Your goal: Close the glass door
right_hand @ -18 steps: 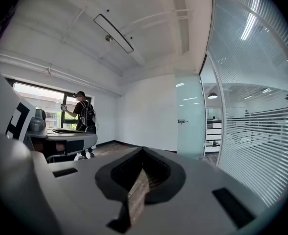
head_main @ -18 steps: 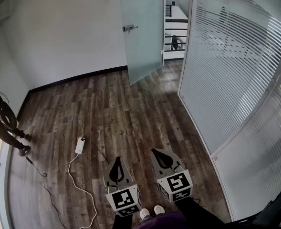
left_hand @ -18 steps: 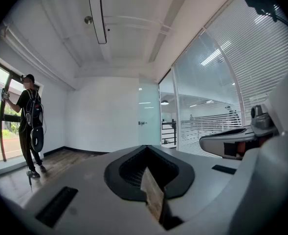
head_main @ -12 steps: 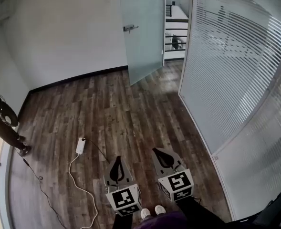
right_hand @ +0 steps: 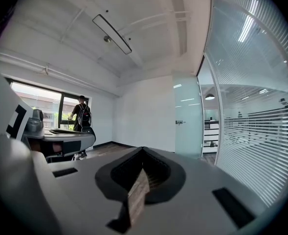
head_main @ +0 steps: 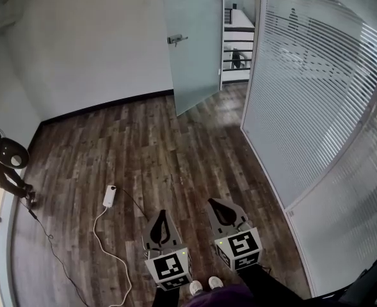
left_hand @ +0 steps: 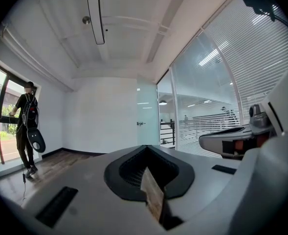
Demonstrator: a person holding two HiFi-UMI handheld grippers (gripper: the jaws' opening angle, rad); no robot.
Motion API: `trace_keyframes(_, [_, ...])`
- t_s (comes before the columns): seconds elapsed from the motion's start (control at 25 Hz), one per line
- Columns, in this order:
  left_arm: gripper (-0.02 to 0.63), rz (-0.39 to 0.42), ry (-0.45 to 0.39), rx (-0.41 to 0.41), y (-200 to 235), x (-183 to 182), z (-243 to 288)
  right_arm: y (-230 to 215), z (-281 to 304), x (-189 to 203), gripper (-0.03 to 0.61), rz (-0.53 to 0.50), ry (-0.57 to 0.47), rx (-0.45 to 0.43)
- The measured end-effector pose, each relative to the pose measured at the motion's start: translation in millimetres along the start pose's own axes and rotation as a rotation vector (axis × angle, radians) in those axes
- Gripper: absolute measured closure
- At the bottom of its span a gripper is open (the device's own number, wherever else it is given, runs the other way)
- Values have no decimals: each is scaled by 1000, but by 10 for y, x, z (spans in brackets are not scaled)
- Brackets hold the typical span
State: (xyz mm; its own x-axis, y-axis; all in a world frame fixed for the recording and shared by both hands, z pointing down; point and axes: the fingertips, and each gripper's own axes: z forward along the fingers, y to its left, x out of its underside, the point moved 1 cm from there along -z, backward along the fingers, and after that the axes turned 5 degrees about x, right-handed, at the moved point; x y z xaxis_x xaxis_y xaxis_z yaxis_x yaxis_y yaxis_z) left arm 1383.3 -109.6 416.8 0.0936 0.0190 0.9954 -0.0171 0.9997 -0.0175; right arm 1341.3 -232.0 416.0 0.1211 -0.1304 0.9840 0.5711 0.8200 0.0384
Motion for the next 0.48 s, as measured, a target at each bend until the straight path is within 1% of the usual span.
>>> trace_keyframes(0.2, [614, -19, 17, -5, 97, -16, -50, 42, 8, -32, 586, 8, 6, 14])
trace_keyframes(0.28, [614, -11, 26, -4, 133, -12, -64, 40, 14, -26, 586, 16, 4, 19])
trace_keyframes(0.48, [614, -3, 10, 5, 307, -159, -25, 59, 81, -126, 586, 19, 1, 23])
